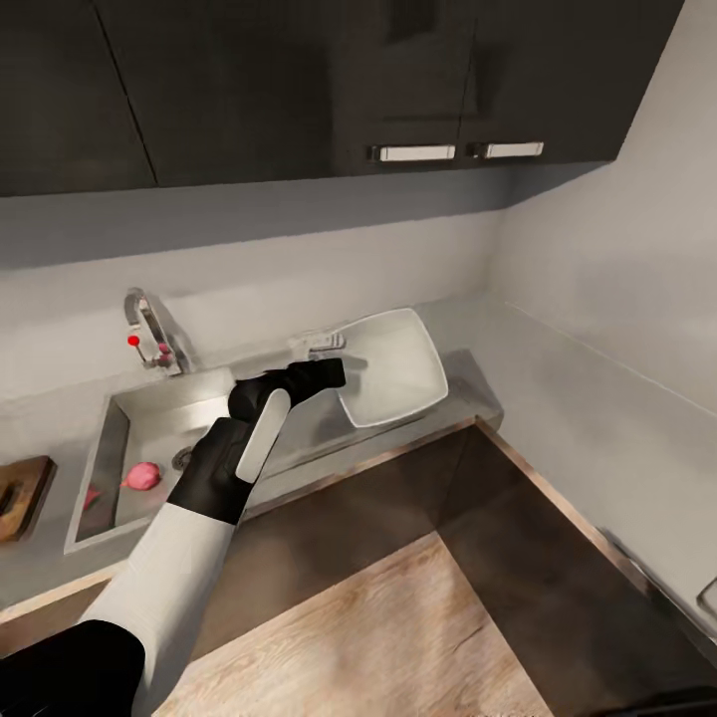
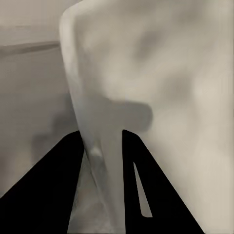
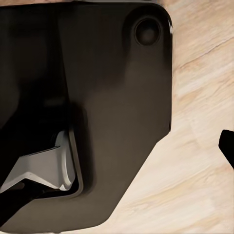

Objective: In the kitchen, take the Vidalia onion out of the sink, dice it on the chopping board with the paring knife, put the diced onion into the bowl on the countertop, then place both the paring knife and the chopping board into the sink.

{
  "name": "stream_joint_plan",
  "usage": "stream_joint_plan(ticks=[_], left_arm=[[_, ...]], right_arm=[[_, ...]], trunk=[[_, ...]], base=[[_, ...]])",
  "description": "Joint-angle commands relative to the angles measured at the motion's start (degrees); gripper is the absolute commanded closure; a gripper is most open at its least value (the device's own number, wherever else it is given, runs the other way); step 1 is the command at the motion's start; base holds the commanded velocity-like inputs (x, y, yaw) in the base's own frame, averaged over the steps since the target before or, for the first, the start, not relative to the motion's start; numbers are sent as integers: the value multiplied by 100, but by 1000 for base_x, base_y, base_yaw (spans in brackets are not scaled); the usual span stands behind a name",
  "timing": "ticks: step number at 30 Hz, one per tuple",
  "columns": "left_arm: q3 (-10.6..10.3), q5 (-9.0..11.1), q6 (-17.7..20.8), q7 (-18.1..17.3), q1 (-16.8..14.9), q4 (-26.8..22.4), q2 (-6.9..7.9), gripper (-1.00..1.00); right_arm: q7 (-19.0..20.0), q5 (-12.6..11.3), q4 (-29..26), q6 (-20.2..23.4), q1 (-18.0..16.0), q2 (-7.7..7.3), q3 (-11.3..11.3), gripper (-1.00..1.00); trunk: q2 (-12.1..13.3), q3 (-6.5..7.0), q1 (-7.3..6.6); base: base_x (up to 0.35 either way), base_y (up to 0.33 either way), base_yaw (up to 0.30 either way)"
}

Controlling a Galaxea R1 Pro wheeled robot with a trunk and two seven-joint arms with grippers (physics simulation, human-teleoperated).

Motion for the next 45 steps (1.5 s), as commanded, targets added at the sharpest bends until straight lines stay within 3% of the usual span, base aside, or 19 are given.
stream_joint_plan(ticks=[1, 9, 13, 22, 27, 32, 39, 45], left_arm=[[-8, 66, 17, 60, -5, -3, 1, 100], [22, 68, 17, 60, 0, 7, 62, 100], [476, 150, 21, 55, 10, 49, 72, 100], [1121, 189, 32, 51, 48, 88, 159, 100], [1614, 189, 82, 51, 54, 123, 229, 100], [1697, 189, 124, 51, 55, 170, 372, 100], [1746, 183, 127, 51, 55, 267, 421, 100], [1827, 181, 126, 52, 55, 382, 560, 100]], right_arm=[[-18, -57, 3, -20, -3, 2, 49, -100], [-18, -57, 3, -20, -3, 2, 49, -100], [-18, -57, 3, -22, -3, 2, 49, -100], [-18, -57, 3, -28, -3, 2, 49, -100], [-18, -57, 3, -29, -3, 0, 49, -100], [-18, -57, 2, -29, -3, 1, 49, -100], [-18, -57, 0, -29, -3, 1, 49, -100], [-18, -57, 0, -29, -3, -3, 49, -100]], trunk=[[-12, -4, 0], [-12, 54, 0], [-12, 82, 0], [-12, 146, 0], [-12, 182, 0], [-12, 218, 0], [-12, 268, 0], [-12, 311, 0]], base=[[-333, 124, 211], [-296, 173, 211], [-251, 224, 211], [-237, 234, 211], [-230, 236, 211], [-229, 237, 211], [-227, 238, 211], [-196, 252, 211]])
